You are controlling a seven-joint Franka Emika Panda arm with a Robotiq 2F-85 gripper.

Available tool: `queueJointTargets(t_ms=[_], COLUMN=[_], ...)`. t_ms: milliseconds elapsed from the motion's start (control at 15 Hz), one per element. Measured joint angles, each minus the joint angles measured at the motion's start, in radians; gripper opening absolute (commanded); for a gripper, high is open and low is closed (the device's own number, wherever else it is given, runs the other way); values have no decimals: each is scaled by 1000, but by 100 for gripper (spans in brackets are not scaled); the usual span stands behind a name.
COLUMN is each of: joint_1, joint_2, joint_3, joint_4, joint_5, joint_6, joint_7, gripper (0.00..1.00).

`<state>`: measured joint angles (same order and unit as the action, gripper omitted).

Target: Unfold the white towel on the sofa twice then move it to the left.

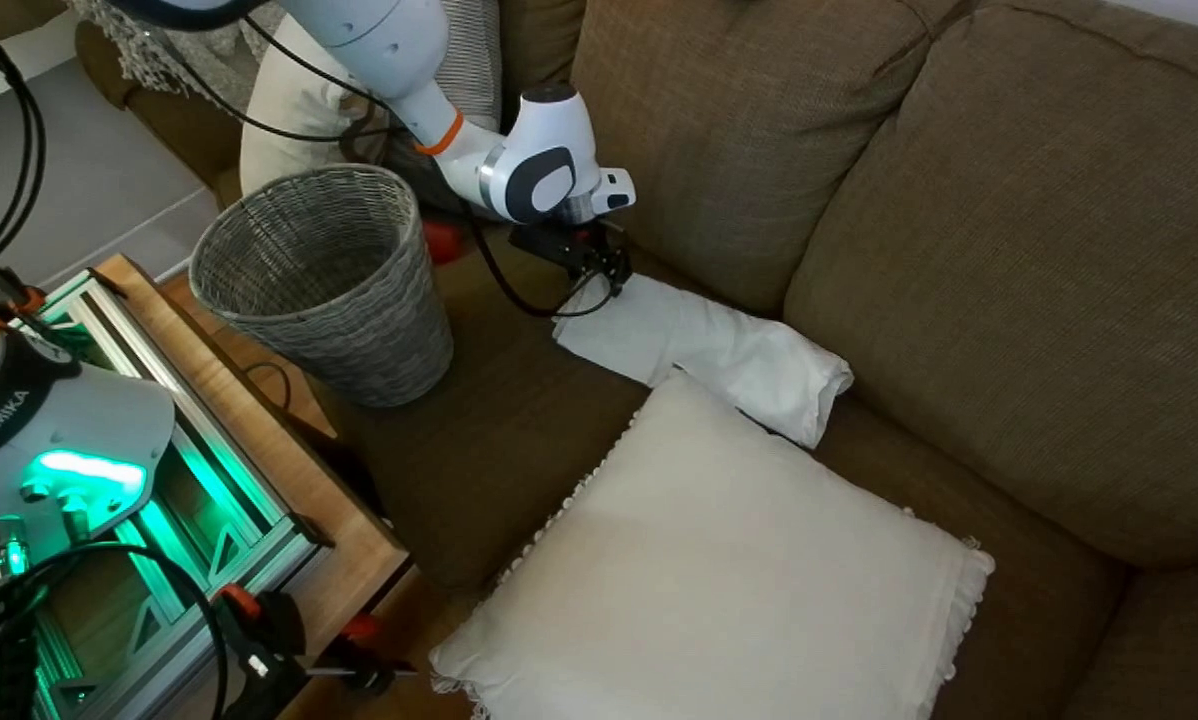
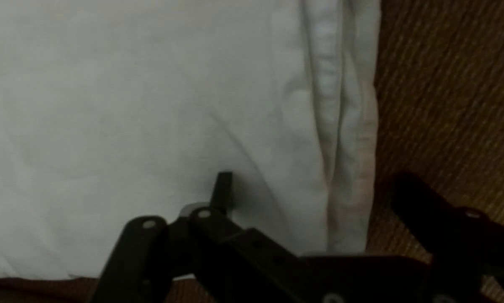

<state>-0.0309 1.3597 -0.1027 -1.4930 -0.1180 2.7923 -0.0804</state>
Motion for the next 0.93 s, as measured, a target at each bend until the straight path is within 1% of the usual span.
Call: queueJointTargets(t_ms=[267,533,600,733,800,933], joint_1=[15,10,-1,-56,-90,-170], joint_2=[34,14,0,-39,-61,-110], joint_3=[-12,0,15,90,132,229], joint_4=[42,28,13,-38,-70,-150], joint_5=[0,-1,-1,-1,-1,-1], joint_6=[10,10,12,27,36,56], joint_7=[1,-13,-33,-114,-155,-241], gripper=[37,5,0,0,2,2])
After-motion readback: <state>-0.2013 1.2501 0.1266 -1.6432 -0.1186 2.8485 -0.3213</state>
